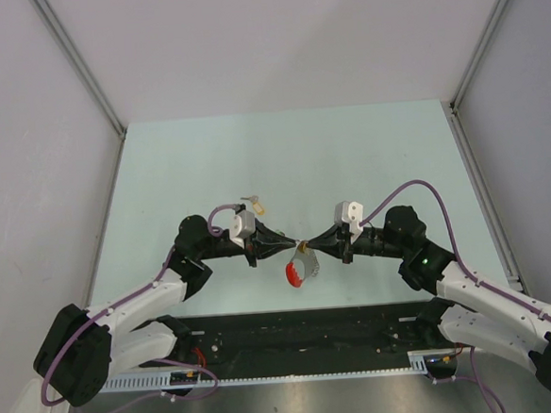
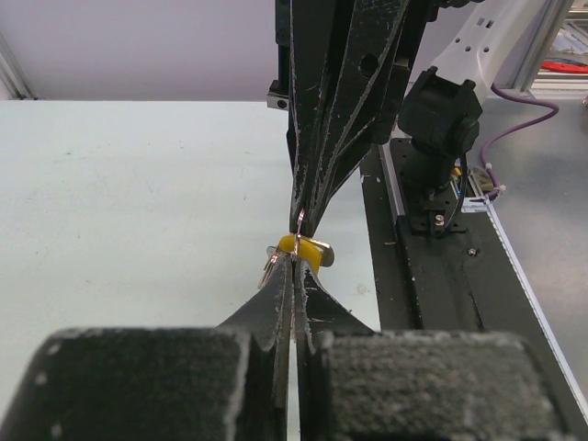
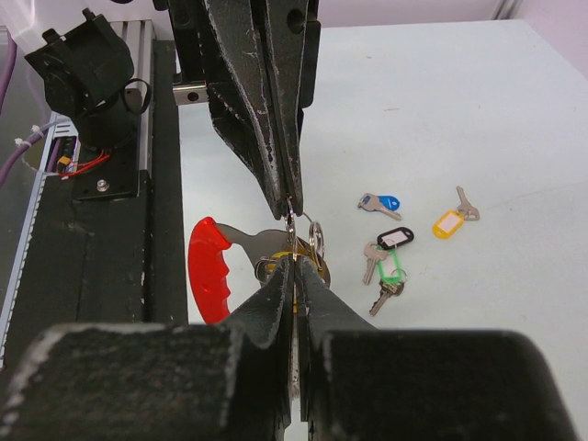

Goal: Put the keys on the keyring

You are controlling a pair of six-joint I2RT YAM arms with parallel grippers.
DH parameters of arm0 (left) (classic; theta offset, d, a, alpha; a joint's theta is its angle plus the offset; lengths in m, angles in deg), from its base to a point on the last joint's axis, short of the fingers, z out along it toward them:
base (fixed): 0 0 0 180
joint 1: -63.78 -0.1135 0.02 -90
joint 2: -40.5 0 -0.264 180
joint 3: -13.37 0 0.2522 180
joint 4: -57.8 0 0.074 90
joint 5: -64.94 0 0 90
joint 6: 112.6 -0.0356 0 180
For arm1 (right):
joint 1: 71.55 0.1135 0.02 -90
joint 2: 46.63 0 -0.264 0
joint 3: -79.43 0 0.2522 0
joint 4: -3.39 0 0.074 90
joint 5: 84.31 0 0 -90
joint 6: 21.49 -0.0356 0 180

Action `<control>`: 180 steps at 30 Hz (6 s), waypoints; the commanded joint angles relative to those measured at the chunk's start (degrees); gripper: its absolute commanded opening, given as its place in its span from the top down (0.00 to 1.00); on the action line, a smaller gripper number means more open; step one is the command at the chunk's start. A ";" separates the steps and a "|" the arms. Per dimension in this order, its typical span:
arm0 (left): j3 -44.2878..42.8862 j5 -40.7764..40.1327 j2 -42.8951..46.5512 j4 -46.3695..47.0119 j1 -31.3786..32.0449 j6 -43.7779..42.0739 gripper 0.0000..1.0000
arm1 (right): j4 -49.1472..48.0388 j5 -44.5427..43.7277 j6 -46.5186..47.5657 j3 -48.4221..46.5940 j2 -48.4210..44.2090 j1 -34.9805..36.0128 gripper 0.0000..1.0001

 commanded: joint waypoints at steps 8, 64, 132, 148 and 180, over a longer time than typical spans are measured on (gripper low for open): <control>-0.69 2.08 -0.18 3.07 -0.39 0.78 1.00 | -3.04 0.57 -0.77 -0.14 0.51 0.45 1.00; -2.45 1.03 -0.62 -1.68 1.28 -0.18 1.00 | -4.70 -4.53 -1.39 -0.58 1.74 3.79 1.00; -11.14 -17.10 10.38 -42.05 4.27 -7.97 0.32 | 18.41 -20.08 16.98 -10.95 5.61 14.52 1.00; -25.57 -4.16 -5.01 -64.61 3.65 -34.20 0.35 | 19.46 -19.12 17.51 -11.04 4.99 14.52 1.00; -28.91 0.15 -11.96 -63.20 6.55 -31.92 0.86 | 19.55 -18.76 17.33 -11.04 5.08 14.87 1.00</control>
